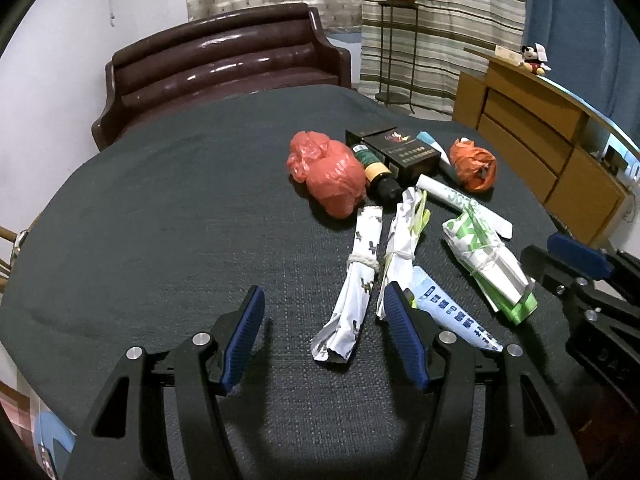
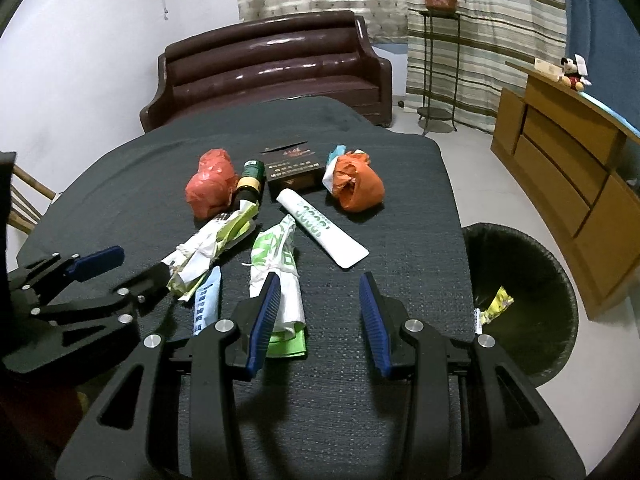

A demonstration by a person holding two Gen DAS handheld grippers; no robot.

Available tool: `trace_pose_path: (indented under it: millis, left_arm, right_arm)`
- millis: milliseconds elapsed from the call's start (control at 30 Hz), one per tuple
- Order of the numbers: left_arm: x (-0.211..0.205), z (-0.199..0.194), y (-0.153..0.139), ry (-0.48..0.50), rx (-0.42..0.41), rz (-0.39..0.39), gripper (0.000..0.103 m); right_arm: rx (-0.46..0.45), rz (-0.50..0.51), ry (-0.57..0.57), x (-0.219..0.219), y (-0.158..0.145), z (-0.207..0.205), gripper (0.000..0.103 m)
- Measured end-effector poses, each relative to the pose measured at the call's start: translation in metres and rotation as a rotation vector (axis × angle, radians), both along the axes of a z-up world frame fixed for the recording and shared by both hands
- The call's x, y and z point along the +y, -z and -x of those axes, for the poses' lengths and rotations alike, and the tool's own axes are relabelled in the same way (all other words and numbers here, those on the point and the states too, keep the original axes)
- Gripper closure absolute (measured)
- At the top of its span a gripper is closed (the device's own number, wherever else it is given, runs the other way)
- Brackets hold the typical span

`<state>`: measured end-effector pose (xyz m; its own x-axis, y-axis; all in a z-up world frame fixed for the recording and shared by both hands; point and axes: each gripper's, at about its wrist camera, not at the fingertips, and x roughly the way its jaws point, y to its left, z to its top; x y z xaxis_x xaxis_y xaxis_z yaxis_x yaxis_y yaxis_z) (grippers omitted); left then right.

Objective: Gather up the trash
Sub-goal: 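Grasp the white string-tied wrapper with the left tool while the right tool approaches the blue tube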

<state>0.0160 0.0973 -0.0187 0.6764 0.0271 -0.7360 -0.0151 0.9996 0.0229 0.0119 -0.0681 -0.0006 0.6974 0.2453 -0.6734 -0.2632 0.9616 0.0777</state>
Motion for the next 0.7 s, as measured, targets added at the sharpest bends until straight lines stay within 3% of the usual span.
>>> trace_pose_path:
  millis: [533, 700]
  left_arm:
    - [0.014, 0.001, 0.007, 0.039, 0.021, 0.049, 0.075]
    - [0.018, 0.003, 0.006, 0.044, 0.023, 0.055, 0.076]
  right_arm:
    - [-0.010, 0.007, 0.007, 0.000, -0.006, -0.002, 0.063]
    - [-0.004, 0.008, 0.002, 0.003, -0.003, -0.004, 0.063]
